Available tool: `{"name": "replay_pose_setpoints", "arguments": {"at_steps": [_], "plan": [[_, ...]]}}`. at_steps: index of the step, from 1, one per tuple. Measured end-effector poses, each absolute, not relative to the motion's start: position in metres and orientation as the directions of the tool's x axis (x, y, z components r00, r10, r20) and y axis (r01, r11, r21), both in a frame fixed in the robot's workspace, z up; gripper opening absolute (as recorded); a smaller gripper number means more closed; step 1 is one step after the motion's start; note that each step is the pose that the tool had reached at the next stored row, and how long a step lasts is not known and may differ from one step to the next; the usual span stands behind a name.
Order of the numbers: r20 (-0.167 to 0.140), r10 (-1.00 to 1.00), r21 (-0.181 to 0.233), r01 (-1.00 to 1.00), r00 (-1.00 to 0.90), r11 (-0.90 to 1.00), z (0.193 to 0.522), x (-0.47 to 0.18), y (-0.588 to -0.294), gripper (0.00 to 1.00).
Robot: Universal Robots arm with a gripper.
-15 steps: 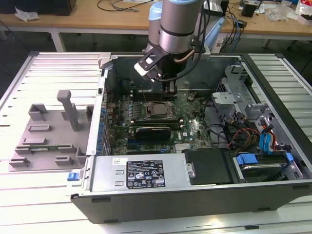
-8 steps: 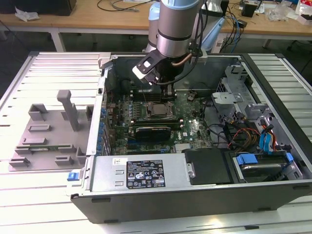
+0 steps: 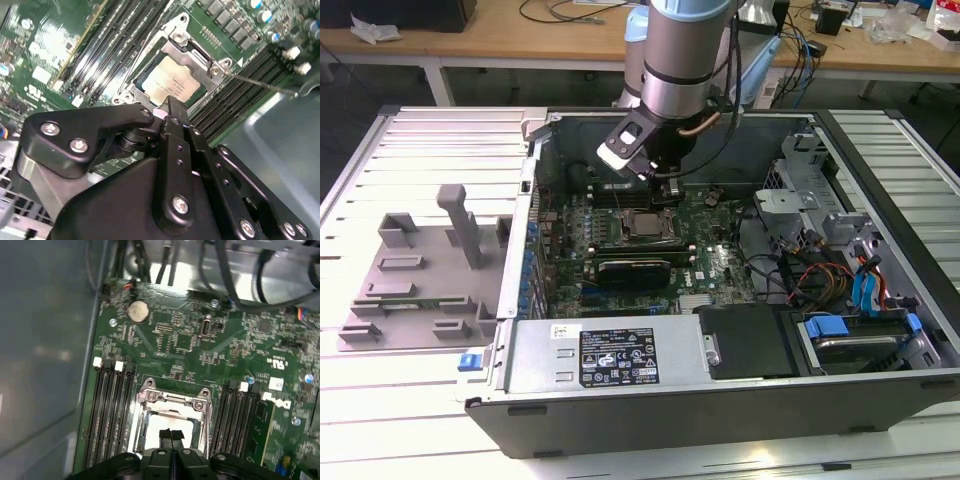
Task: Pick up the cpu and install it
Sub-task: 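Close the cpu cover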
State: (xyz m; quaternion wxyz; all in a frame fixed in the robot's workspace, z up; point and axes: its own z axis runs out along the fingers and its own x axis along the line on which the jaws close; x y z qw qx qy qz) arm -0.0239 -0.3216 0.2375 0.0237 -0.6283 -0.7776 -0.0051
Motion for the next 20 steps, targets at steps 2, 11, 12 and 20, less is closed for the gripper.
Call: {"name": "replay_pose_setpoints", "arguments": {"at_steps": [2,11,12,20], "plan": [[0.043,0.956,-0.022,0.956,-0.292,0.293,0.2371,-0.0239,-0.3216,0.11],[0.043,0.826,-0.022,0.826,-0.562,0.563,0.2363,-0.0239,-0.3216,0.11],[0.043,0.815,-0.022,0.815,-0.577,0.578,0.2363,-0.0239,-0.3216,0.11],[0.043,0.685,-0.022,0.684,-0.728,0.729,0.2363,-0.0239,-0.3214,0.11]]}}
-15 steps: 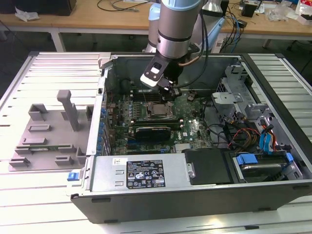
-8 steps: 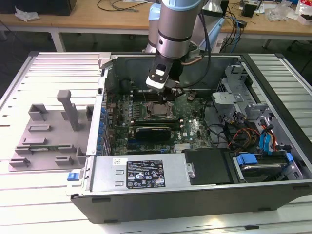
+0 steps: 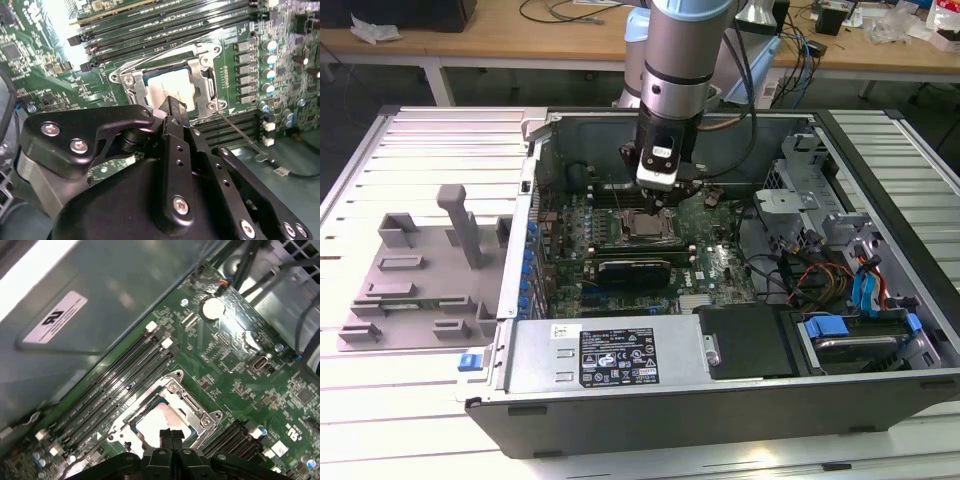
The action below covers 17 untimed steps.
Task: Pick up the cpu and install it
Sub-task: 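Close the cpu cover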
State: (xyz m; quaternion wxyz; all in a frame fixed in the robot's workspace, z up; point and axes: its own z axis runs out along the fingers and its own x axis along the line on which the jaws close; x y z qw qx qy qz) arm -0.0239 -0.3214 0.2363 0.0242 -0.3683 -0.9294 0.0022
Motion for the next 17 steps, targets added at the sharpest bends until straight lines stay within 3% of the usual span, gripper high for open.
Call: {"name": "replay_pose_setpoints", "arguments": {"at_steps": [17], "plan": [[0.043,0.649,-0.022,0.649,-0.760,0.761,0.2361,-0.0238,-0.3214,0.11]]}}
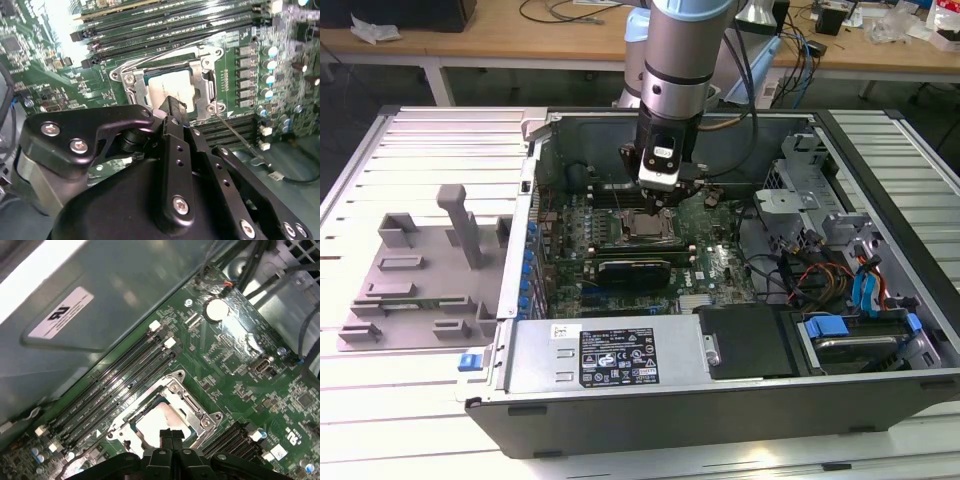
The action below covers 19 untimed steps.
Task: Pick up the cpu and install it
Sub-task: 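Close the cpu cover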
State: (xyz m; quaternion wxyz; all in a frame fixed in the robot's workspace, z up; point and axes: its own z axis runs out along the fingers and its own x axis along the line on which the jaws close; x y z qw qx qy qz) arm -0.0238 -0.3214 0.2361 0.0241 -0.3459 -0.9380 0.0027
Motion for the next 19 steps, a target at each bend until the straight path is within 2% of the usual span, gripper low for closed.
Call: {"name": "replay_pose_setpoints", "arguments": {"at_steps": [11,19], "plan": [[0.043,0.341,-0.022,0.340,-0.939,0.940,0.2316,-0.0239,-0.3214,0.11],[0.043,0.125,-0.022,0.124,-0.991,0.992,0.2294,-0.0239,-0.3214,0.11]]}}
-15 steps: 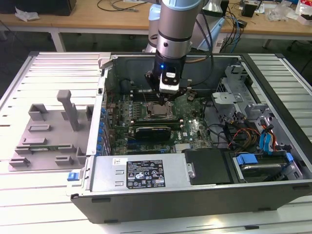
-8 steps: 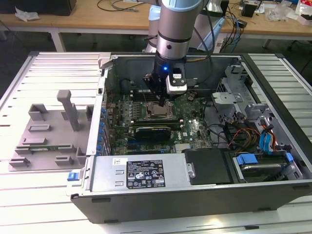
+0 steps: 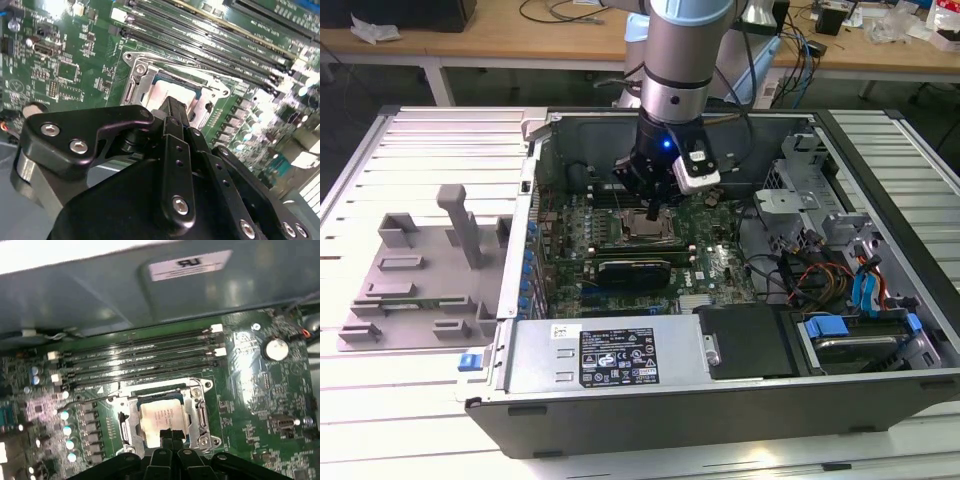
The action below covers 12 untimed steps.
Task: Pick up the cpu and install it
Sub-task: 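Close the cpu cover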
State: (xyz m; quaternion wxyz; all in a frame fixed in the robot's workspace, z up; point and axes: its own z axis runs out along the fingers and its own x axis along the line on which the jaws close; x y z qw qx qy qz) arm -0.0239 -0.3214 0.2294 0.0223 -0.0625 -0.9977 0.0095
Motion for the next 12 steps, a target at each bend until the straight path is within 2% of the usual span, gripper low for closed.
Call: {"name": "replay_pose_setpoints", "arguments": {"at_steps": [12], "plan": [[0.033,0.045,-0.017,0.044,-0.998,0.999,0.219,-0.054,-0.321,0.11]]}}
